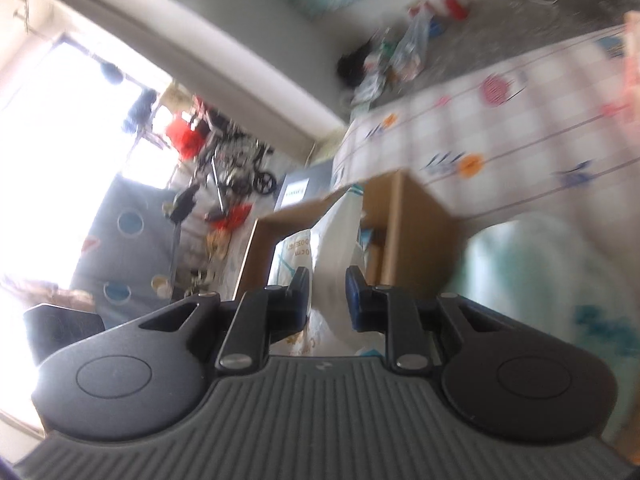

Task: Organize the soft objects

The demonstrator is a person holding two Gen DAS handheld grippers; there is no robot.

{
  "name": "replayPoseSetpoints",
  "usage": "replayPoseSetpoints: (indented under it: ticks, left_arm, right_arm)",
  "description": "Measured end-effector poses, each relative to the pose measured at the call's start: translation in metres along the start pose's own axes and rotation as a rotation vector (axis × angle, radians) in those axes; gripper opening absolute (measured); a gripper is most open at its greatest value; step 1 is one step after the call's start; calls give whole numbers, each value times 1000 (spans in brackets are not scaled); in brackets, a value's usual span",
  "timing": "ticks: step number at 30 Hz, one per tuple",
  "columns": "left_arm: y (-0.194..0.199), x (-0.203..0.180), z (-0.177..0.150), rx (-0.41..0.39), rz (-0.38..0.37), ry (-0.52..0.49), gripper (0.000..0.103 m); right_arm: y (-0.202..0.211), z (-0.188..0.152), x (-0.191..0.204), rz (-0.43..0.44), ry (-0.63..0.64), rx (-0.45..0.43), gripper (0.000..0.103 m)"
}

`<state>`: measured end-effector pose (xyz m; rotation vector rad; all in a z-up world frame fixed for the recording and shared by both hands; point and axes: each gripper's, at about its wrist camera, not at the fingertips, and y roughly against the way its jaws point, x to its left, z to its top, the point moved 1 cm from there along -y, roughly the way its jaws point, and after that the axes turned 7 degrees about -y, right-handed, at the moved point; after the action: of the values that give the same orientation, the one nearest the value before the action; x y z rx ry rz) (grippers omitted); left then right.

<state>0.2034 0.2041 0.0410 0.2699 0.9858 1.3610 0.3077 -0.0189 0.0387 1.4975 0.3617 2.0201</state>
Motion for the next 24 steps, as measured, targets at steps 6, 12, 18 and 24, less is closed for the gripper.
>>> replayPoseSetpoints:
  ticks: [6,12,18,24]
  left_arm:
    - [-6,40,13,-44,80,15,22]
    - [-53,61,17,24,141,-20,20]
    - [-90,72,1,136,194,-10,22]
    - [-81,58,-9,203,220,-123,32]
  right_arm:
    - [-57,-4,27,-34,67,31,20]
    - [-81,-7,37,-120,195,-22,24]
    - [-61,-3,28,-138,245,-59,24]
    - [-27,-1,14,-120,255,-91,27]
